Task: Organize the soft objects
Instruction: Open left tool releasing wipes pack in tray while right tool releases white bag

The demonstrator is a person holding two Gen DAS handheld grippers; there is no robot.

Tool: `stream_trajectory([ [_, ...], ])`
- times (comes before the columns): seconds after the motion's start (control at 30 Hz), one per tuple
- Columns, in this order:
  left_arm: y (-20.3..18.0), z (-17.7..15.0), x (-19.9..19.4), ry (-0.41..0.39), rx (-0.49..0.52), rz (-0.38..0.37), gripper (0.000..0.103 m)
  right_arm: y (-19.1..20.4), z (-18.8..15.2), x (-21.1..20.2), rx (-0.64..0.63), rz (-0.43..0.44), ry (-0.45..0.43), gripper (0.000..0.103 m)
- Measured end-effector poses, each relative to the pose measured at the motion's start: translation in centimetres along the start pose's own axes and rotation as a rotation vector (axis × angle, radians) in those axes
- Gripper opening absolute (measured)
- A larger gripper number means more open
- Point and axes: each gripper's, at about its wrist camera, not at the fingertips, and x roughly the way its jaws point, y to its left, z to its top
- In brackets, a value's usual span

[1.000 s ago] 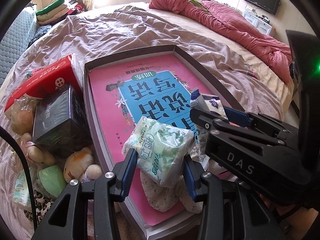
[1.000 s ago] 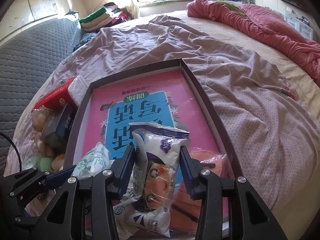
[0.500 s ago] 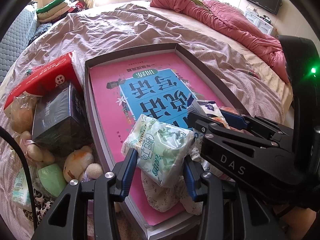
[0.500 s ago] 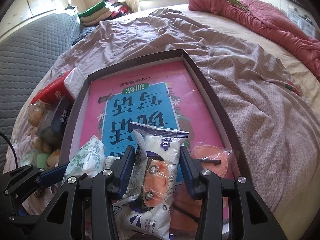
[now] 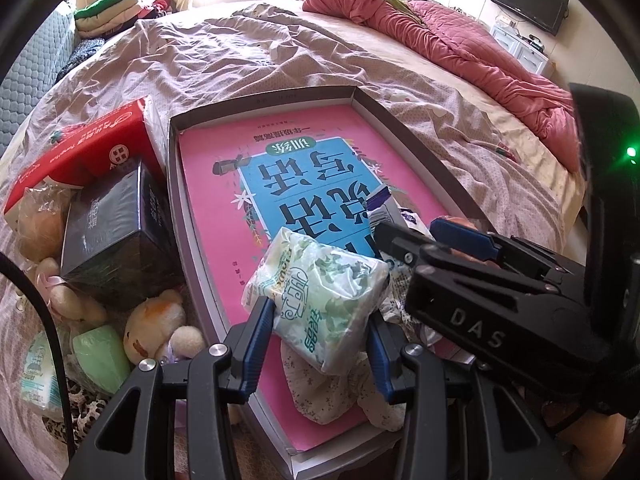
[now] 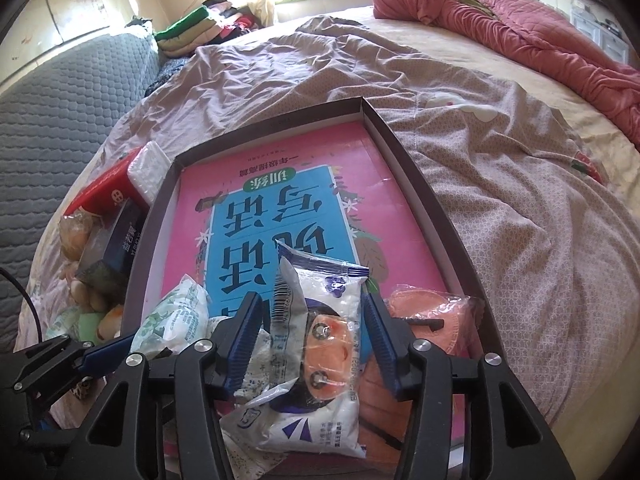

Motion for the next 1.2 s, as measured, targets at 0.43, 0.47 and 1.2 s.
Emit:
stream_trajectory([
  [0.43,-0.5,0.0,0.0,0.016,0.016,-0.035,0.050,-1.4,0.4,-1.7,0.065,-0.019,-0.075,0.060],
  [0.47,-0.5,0.0,-0.1,0.017,0.018,-0.036,0.051,-1.5,0.4,-1.8,0.066,-0.021,-0.077,0.061],
  [1.2,-1.6,-0.2,-1.4,0.007,0.058,-0.077,0.067,-2.8,0.6,-2.7,0.120,-0.040,-0.116,0.068],
])
